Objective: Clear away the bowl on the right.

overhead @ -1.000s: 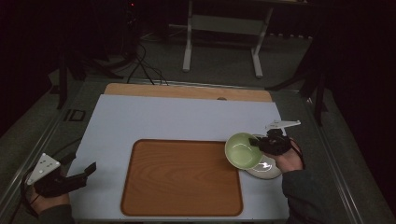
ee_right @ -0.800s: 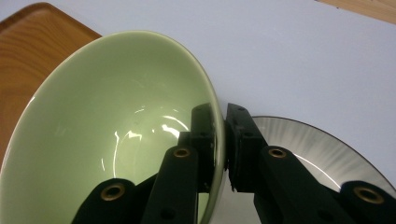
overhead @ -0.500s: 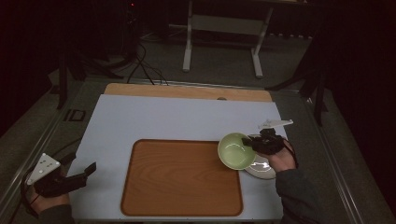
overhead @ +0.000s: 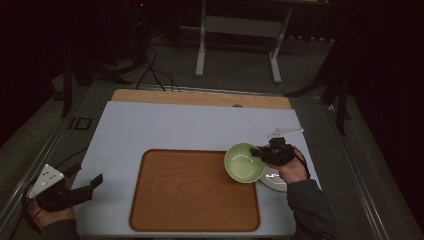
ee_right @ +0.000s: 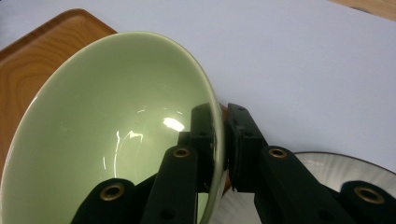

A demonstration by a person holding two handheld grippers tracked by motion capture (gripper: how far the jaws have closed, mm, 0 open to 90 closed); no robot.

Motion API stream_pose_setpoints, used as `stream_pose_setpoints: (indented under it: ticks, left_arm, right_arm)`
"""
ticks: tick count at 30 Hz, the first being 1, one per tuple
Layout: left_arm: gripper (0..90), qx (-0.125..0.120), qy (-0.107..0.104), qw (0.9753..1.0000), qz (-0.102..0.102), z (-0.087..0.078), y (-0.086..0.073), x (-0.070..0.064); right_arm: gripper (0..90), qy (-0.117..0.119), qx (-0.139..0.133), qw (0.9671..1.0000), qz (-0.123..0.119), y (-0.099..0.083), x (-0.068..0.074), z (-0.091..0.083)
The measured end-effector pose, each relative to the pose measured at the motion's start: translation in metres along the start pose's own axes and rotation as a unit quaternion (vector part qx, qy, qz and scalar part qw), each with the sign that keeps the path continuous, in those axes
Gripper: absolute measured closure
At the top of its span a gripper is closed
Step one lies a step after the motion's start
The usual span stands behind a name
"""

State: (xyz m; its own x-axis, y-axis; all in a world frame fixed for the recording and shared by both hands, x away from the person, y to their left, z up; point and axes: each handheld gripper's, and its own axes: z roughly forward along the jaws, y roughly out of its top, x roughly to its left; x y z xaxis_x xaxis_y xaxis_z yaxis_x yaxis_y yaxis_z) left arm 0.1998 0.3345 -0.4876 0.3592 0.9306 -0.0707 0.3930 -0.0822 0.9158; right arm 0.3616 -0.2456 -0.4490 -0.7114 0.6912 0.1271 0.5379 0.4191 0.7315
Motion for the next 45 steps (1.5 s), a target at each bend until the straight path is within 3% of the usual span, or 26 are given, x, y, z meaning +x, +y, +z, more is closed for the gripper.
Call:
stream_pose_setpoints:
  ticks: [9, 45]
  left_arm:
    - [15.6, -0.001, 0.000, 1.0000, -0.001, 0.000, 0.000, 0.000]
    - [15.6, 0.000, -0.002, 1.0000, -0.001, 0.001, 0.000, 0.001]
  right_arm:
    - [81.6, 0.023, 0.000, 0.9997, -0.007, 0.000, 0.005, 0.005]
    - [81.4, 0.060, 0.004, 0.9973, -0.043, 0.013, 0.030, 0.026]
